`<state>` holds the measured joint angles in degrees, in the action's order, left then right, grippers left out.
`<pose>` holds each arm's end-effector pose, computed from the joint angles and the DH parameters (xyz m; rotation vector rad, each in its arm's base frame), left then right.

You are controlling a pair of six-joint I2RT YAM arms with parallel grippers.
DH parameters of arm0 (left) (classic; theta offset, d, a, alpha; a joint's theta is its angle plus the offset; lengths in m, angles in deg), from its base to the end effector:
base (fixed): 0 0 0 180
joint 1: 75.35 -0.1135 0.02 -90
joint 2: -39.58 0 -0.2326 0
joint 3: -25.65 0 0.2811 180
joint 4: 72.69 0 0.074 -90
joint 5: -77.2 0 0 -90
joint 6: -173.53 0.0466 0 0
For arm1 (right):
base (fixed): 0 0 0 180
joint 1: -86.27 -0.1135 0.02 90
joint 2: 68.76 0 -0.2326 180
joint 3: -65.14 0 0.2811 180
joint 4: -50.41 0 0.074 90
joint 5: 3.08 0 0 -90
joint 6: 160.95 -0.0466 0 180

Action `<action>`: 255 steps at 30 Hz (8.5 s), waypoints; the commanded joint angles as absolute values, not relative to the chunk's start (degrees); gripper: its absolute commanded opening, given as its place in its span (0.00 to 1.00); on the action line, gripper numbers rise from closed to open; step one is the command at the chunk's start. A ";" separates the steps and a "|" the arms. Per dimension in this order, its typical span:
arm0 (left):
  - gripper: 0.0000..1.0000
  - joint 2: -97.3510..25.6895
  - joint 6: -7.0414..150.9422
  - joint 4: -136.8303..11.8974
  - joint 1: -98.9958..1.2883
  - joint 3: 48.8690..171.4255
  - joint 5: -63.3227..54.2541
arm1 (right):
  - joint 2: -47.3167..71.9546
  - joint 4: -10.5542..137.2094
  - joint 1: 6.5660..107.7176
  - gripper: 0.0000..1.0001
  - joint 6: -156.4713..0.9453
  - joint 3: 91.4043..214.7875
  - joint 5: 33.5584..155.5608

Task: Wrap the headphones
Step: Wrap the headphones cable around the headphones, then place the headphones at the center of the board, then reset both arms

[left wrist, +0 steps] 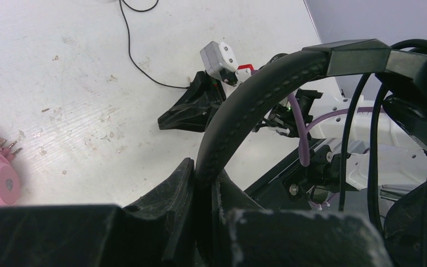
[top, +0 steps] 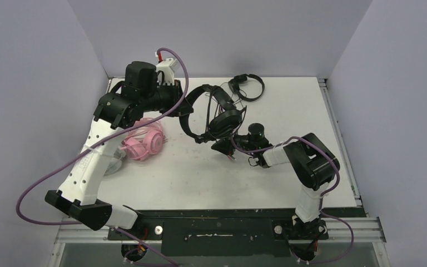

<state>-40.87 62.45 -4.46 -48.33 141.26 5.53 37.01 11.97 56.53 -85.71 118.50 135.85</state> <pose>0.2698 -0.1540 0.4402 0.3095 2.2109 -0.8190 0.2919 0.2072 0.0893 -0.8781 1.7183 1.3038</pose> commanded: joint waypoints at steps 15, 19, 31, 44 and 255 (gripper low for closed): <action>0.00 -40.60 56.61 -16.58 -65.46 136.15 8.34 | 23.75 -0.52 50.55 0.00 -95.78 96.21 127.65; 0.00 -39.60 53.83 -20.91 -65.67 130.09 3.24 | 16.31 15.66 41.80 0.00 -94.07 100.60 121.54; 0.00 -37.68 50.61 -25.90 -65.69 115.25 -30.82 | 3.43 59.51 21.50 0.00 -87.75 124.12 106.08; 0.00 -30.71 83.85 -39.24 -49.45 100.43 -47.92 | 2.13 88.02 29.07 0.00 -77.17 147.73 94.74; 0.97 -22.04 78.70 -115.64 -64.85 45.04 -38.07 | 0.94 9.74 73.54 1.00 -67.30 91.59 69.81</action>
